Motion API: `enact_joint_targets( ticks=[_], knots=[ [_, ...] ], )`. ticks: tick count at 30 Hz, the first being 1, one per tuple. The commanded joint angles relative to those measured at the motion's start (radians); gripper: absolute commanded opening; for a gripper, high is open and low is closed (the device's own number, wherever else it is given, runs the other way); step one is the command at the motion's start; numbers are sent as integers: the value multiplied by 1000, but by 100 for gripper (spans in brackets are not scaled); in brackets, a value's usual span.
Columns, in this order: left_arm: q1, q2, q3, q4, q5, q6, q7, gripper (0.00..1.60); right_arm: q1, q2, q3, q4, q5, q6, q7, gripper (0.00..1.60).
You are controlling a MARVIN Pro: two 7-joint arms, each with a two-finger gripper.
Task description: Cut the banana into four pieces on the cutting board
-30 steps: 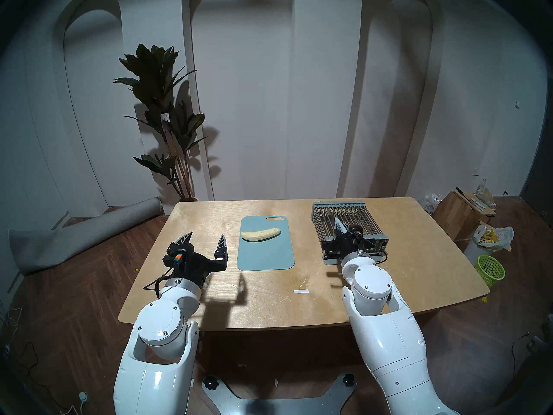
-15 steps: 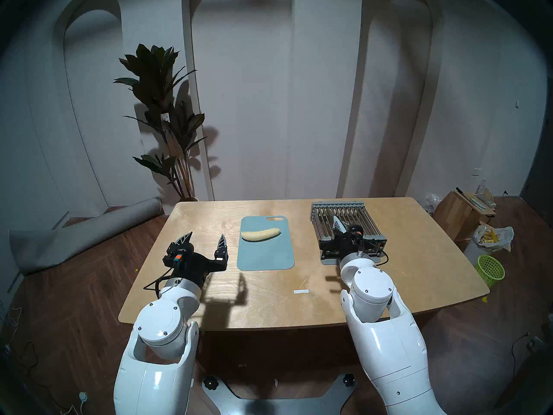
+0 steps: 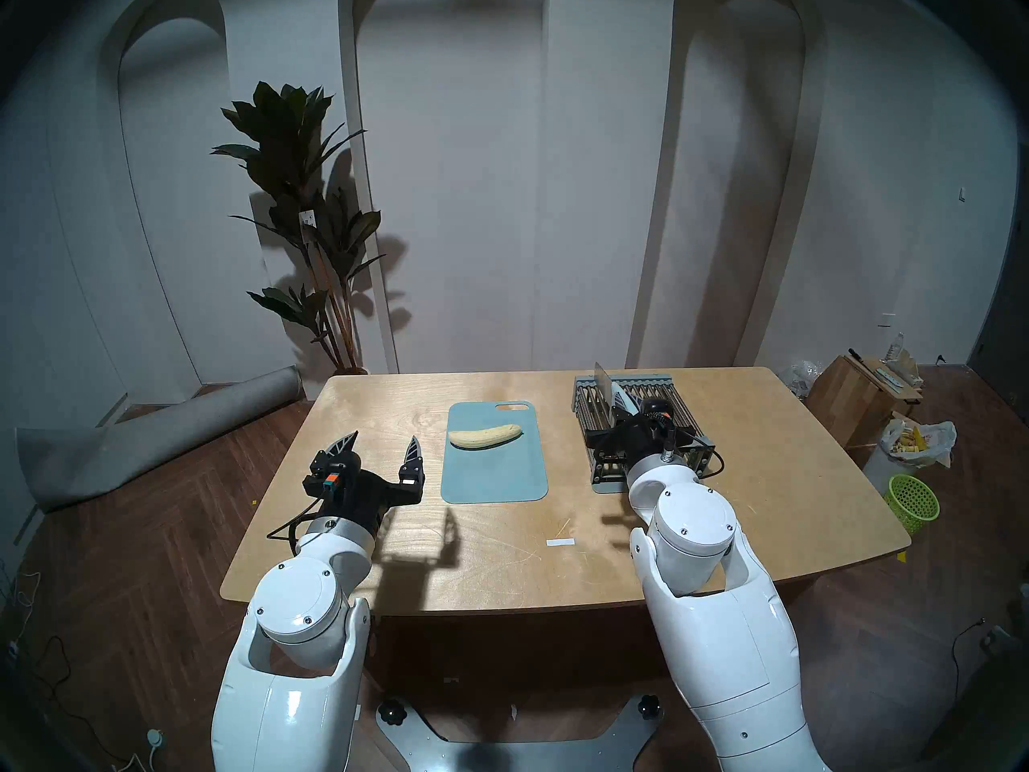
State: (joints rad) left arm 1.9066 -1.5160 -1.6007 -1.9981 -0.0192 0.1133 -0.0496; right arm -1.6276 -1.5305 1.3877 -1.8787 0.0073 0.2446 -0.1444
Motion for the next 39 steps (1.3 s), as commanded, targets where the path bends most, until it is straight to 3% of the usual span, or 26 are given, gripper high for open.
enact_joint_targets(
  ticks=[1, 8, 23, 30, 35, 36, 37, 39],
  knots=[
    [-7, -1, -1, -19, 0, -4, 1, 160, 7, 47, -38, -32, 59, -111, 114, 0],
    [-7, -1, -1, -19, 0, -4, 1, 160, 57, 89, -73, 42, 85, -206, 238, 0],
    [-7, -1, -1, -19, 0, -4, 1, 160, 105, 23, -124, 287, 123, -419, 351, 0],
    [-86, -7, -31, -7, -48, -11, -12, 160, 103, -1, -152, 342, 123, -500, 354, 0],
    [-157, 36, -39, -16, -123, 16, -95, 160, 84, -8, -174, 346, 127, -543, 355, 0],
    [-166, 48, -37, -23, -131, 23, -110, 147, 80, -8, -178, 345, 127, -544, 355, 0],
    [-191, 57, -36, -17, -140, 31, -125, 76, 77, -9, -182, 345, 127, -548, 355, 0],
    [-177, 64, -32, -30, -151, 34, -141, 67, 76, -9, -187, 344, 127, -547, 356, 0]
  ],
)
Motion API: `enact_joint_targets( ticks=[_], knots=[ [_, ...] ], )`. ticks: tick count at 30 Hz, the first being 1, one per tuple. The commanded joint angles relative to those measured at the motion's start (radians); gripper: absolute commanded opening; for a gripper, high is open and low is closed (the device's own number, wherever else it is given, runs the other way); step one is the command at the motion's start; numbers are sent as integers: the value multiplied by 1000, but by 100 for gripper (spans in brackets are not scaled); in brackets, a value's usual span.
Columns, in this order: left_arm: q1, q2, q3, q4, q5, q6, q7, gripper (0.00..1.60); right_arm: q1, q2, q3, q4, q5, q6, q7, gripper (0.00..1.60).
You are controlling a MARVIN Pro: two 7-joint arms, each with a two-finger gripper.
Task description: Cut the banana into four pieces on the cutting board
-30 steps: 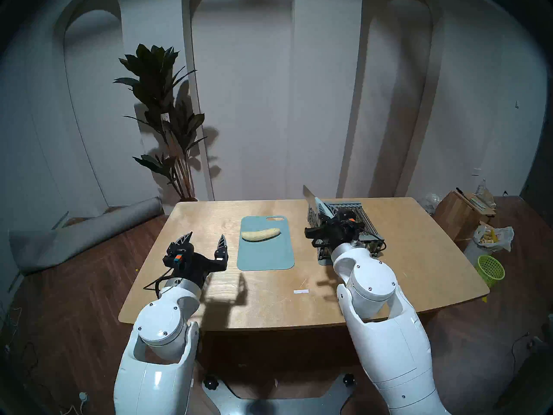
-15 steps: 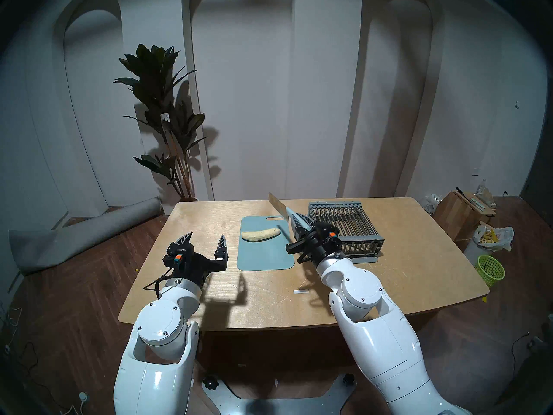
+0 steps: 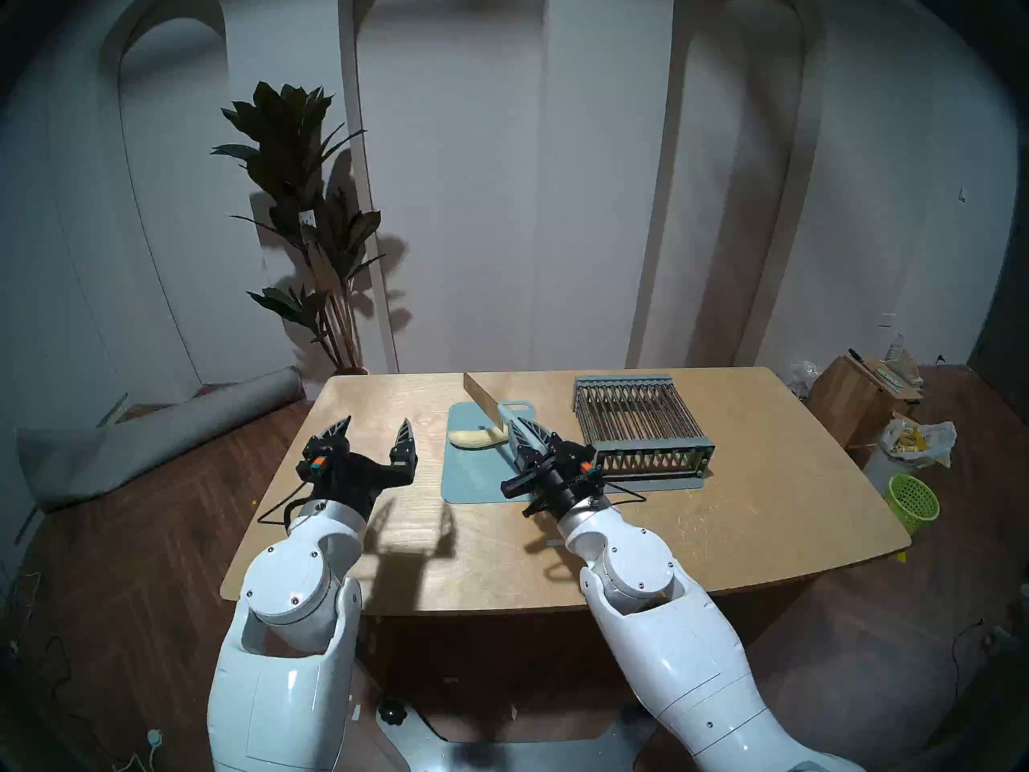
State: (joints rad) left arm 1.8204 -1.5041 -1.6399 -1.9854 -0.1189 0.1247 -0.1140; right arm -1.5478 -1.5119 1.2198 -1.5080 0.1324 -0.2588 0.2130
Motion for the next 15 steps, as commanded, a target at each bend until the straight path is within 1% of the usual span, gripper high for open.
enact_joint_targets(
  ticks=[1, 2, 3, 4, 5, 6, 7, 8, 9, 12, 13, 14, 15],
  knots=[
    [-113, 58, 9, -33, -61, 32, -92, 40, -6, -29, -23, -27, 2, -46, -1, 0],
    [-128, 85, 20, -21, -66, 51, -129, 0, -9, -31, -31, -26, 2, -48, 0, 0],
    [-128, 85, 20, -21, -66, 51, -129, 0, -9, -31, -31, -26, 2, -48, 0, 0],
    [-141, 98, 25, -12, -73, 63, -155, 0, -10, -31, -34, -27, 2, -49, 0, 0],
    [-162, 124, 33, 1, -75, 80, -192, 0, -12, -30, -39, -29, 2, -52, 0, 0],
    [-175, 134, 32, 10, -85, 89, -214, 0, -13, -30, -40, -30, 2, -55, 0, 0],
    [-175, 134, 32, 10, -85, 89, -214, 0, -13, -30, -40, -30, 2, -55, 0, 0],
    [-172, 141, 28, 11, -91, 93, -218, 0, -14, -29, -41, -30, 3, -55, 0, 0],
    [-191, 151, 22, 24, -98, 103, -247, 0, -15, -28, -42, -30, 3, -56, 0, 0],
    [-216, 178, 10, 38, -105, 107, -285, 0, -16, -24, -44, -26, 4, -54, 1, 0],
    [-241, 190, 7, 50, -109, 111, -304, 0, -17, -24, -45, -26, 4, -55, 1, 0],
    [-230, 195, 1, 45, -112, 116, -311, 0, -18, -23, -46, -25, 4, -54, 1, 0],
    [-269, 216, -2, 62, -113, 129, -340, 0, -19, -21, -46, -23, 5, -53, 2, 0]
  ],
)
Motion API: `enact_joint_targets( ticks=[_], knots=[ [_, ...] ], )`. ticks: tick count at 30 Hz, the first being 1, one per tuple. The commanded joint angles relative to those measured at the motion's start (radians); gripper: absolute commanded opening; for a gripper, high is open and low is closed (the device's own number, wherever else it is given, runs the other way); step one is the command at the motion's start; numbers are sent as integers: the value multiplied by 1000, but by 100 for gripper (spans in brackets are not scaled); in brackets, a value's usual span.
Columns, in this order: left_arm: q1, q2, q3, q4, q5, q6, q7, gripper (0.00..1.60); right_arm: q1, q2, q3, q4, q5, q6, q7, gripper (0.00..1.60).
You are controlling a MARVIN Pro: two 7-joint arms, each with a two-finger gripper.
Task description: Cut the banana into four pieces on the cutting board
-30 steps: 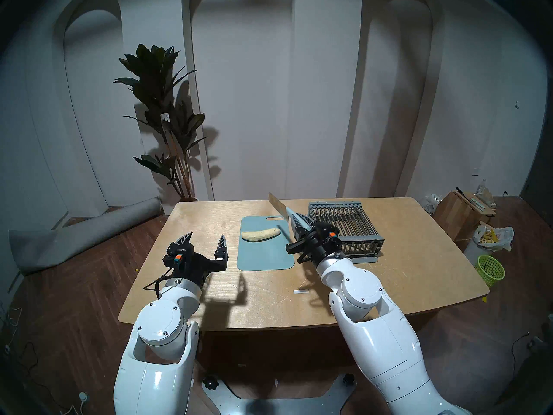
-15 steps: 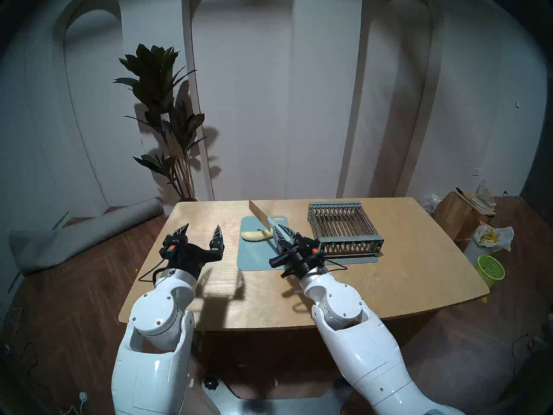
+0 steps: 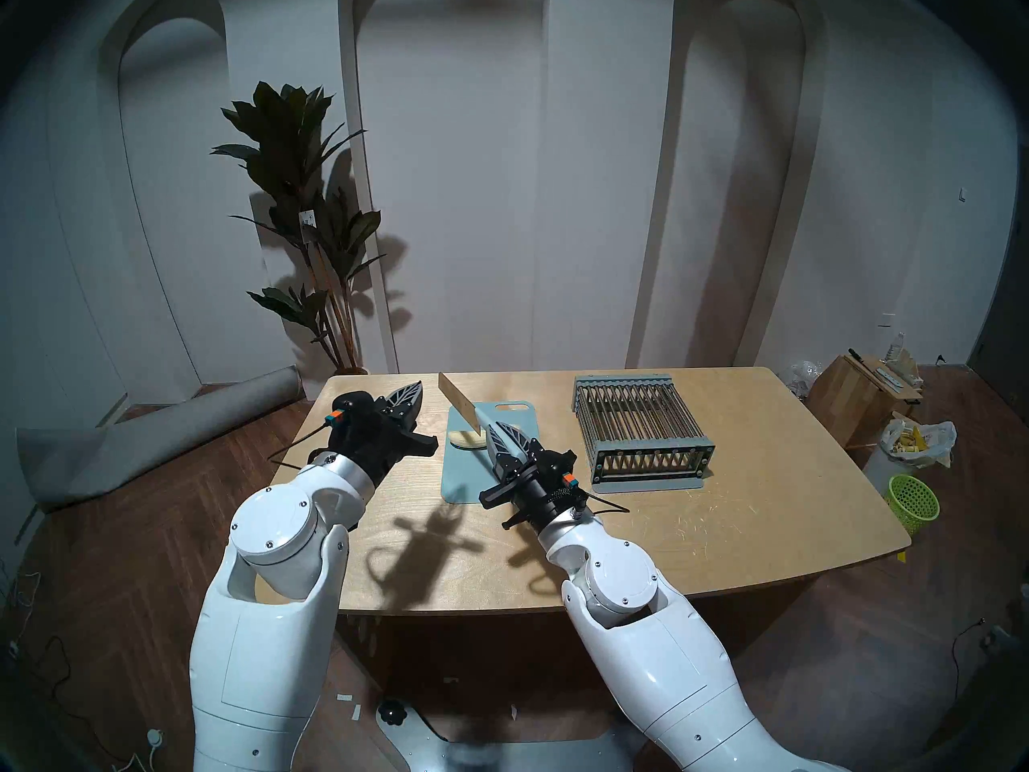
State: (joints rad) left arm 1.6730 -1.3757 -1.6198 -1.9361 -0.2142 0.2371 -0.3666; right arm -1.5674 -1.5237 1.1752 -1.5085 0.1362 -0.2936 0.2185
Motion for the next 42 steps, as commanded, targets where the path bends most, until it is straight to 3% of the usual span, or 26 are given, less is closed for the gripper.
enact_joint_targets(
  ticks=[1, 2, 3, 12, 27, 42],
  knots=[
    [-122, 88, -22, 12, -18, 17, -87, 0, 0, -9, -2, -23, 1, -18, -4, 0],
    [-101, 93, -26, 2, -19, 15, -93, 0, 0, -9, -2, -22, 2, -18, -4, 0],
    [-134, 99, -25, 14, -23, 25, -105, 0, -1, -8, -2, -20, 2, -17, -4, 0],
    [-203, 145, -17, 37, -40, 65, -188, 0, -7, -5, -2, -12, 6, -13, -6, 0],
    [-349, 171, 96, 143, -59, 124, -322, 0, 2, -8, 4, -22, 15, -18, -27, 0],
    [-477, 196, 139, 255, -53, 138, -401, 0, -1, -12, 6, -31, 20, -20, -55, 0]
  ],
)
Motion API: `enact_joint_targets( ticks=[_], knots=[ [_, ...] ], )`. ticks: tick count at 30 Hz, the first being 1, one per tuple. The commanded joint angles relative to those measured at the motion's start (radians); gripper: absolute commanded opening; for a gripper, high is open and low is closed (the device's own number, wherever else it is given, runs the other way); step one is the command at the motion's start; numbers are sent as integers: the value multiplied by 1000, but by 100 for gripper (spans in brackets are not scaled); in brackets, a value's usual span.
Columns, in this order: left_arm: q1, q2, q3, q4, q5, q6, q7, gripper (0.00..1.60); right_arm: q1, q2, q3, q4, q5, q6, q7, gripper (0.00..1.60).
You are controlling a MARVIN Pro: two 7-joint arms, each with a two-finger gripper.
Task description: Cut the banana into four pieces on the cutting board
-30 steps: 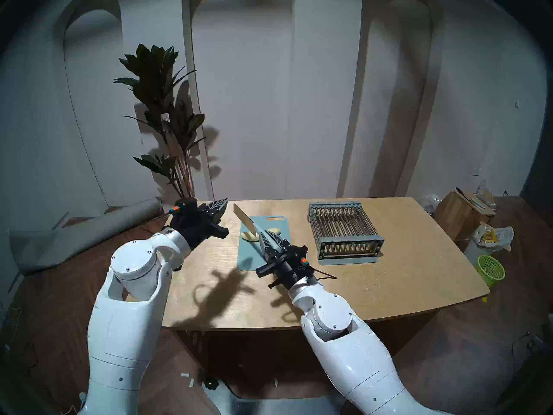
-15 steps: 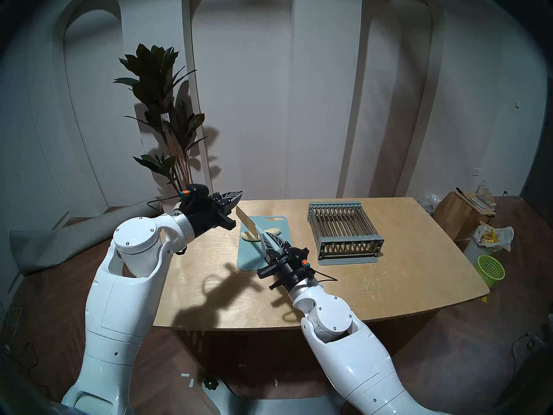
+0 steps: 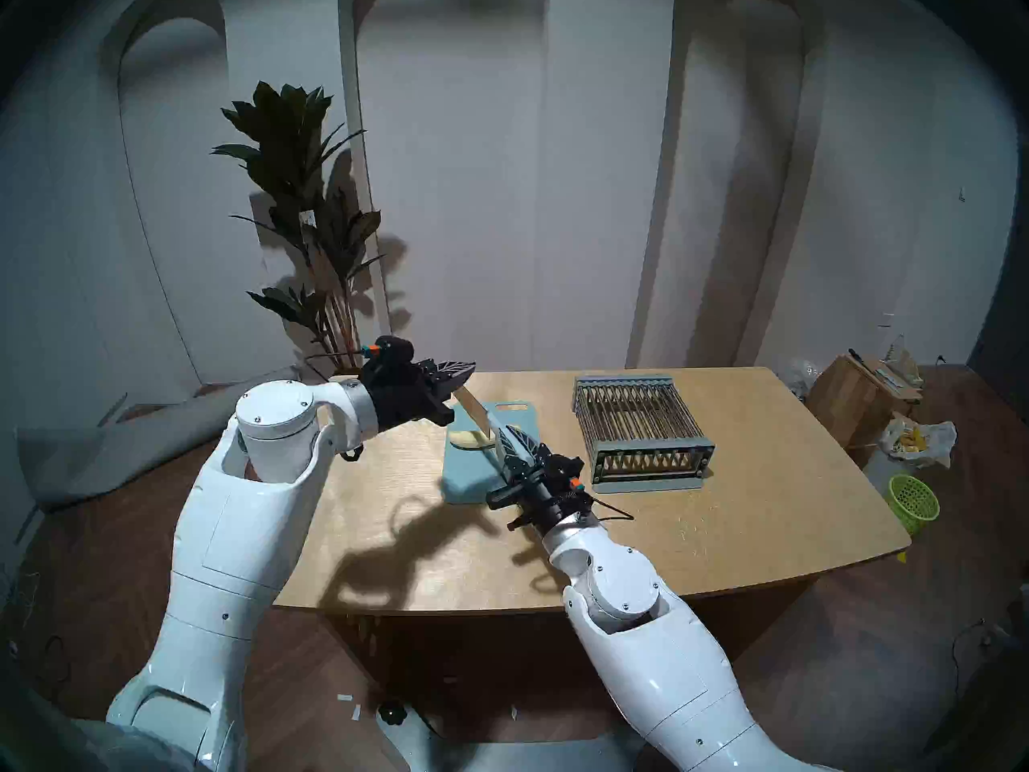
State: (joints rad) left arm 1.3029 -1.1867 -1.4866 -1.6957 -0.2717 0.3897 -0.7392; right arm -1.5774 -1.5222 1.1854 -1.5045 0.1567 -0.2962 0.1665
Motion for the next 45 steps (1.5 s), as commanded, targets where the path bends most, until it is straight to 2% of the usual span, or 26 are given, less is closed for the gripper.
enact_joint_targets(
  ticks=[1, 17, 25, 35, 45],
  knots=[
    [-112, 6, 9, 19, 7, -19, -32, 0, 7, -14, -5, -36, 0, -18, -5, 0],
    [-252, -22, 90, 144, 9, -44, -112, 0, -6, -12, -22, -55, 5, -27, -34, 0],
    [-320, -36, 110, 243, 18, -64, -144, 0, -18, -6, -33, -72, 6, -37, -51, 0],
    [-405, -38, 111, 414, 36, -99, -183, 0, -40, 4, -42, -101, 4, -53, -76, 0],
    [-488, -29, 116, 604, 43, -167, -272, 0, -81, 17, -35, -134, -9, -73, -111, 0]
  ],
)
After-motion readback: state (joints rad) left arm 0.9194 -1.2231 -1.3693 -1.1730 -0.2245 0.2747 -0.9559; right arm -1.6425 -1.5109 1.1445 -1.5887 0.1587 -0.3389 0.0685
